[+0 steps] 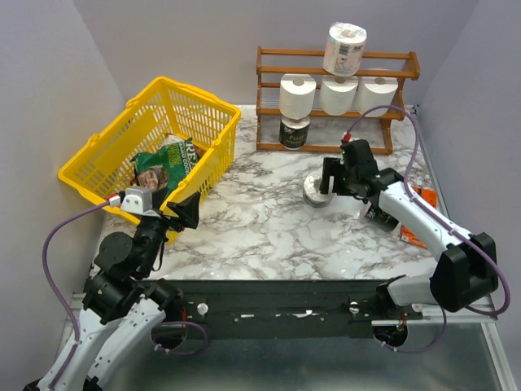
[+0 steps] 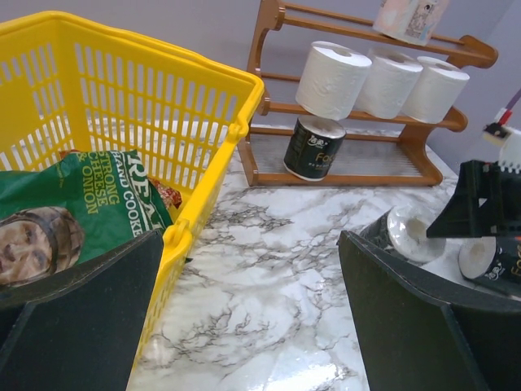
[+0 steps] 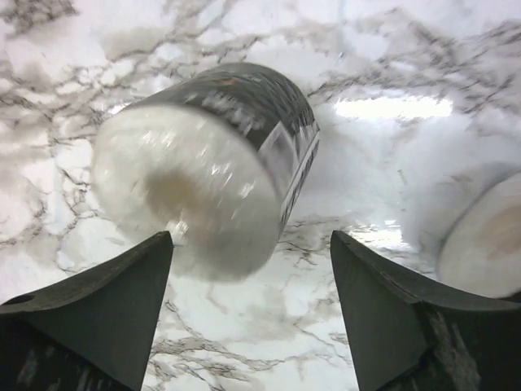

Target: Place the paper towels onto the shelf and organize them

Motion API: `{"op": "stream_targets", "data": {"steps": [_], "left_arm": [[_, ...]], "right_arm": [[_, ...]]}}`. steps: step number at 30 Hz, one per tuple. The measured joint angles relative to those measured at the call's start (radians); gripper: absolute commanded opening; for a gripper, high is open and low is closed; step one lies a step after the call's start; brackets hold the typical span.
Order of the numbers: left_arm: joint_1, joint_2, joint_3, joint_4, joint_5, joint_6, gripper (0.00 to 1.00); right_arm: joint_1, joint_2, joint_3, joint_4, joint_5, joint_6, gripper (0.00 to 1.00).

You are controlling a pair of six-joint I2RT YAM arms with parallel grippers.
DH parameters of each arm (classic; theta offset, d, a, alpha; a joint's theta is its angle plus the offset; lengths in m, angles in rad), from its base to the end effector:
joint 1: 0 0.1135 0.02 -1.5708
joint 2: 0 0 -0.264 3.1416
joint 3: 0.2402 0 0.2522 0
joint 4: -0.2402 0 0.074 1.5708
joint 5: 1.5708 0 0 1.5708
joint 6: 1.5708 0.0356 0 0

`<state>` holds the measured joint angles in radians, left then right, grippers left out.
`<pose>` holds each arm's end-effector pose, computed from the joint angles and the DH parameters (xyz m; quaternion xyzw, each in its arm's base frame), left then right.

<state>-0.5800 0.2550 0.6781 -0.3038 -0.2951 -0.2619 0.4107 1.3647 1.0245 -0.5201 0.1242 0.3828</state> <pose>0.0647 -0.0300 0.3482 -0.0046 0.6656 -0.2133 0.7152 0.2660 0.1110 0.2639 0.0085 0.9360 0.0805 0.3427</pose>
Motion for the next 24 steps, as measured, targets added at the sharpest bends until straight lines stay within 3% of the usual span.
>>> {"op": "stream_targets", "data": {"steps": [6, 12, 24], "left_arm": [[0.000, 0.000, 0.000, 0.000, 0.000, 0.000, 0.99], [0.000, 0.000, 0.000, 0.000, 0.000, 0.000, 0.99], [0.000, 0.002, 0.000, 0.000, 0.000, 0.000, 0.99]], "right_arm": [[-0.003, -0.021, 0.108, -0.017, -0.019, -0.141, 0.80], [0.080, -0.003, 0.110, -0.002, -0.026, -0.322, 0.80], [0.105, 0.197, 0.154, 0.034, -0.035, -0.649, 0.75]]}}
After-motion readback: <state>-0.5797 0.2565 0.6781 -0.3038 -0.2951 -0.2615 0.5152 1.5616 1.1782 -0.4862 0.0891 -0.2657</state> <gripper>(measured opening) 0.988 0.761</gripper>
